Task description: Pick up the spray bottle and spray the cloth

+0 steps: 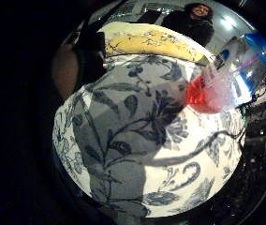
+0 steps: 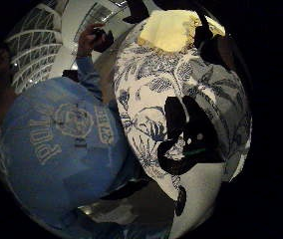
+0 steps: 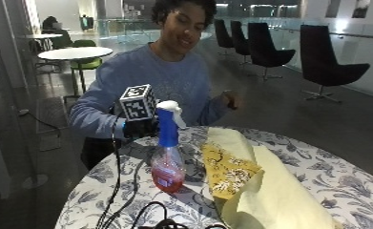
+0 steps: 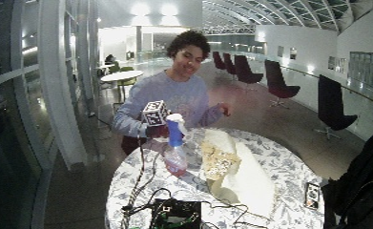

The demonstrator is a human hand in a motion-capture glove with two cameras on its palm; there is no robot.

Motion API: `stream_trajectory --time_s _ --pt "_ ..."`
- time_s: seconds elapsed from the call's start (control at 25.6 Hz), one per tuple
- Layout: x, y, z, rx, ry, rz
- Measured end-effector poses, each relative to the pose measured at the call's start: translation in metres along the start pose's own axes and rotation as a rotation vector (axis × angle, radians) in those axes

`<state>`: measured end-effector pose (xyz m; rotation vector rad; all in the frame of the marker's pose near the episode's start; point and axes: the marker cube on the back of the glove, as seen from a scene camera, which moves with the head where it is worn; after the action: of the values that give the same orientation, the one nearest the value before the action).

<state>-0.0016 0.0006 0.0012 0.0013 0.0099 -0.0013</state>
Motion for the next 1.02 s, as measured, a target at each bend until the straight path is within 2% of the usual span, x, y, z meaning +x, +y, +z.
stream_trajectory --time_s 0.39,0.59,0.78,1.02 --pt "0.002 -0.008 -0.004 -0.042 0.034 -0.005" --pt "0.002 -0.012 -0.015 -0.014 0.018 0.020" --pt "0.006 -0.001 -0.024 0.029 -0.093 0.083" --pt "0.024 0.015 -0.032 0.120 -0.339 0.201"
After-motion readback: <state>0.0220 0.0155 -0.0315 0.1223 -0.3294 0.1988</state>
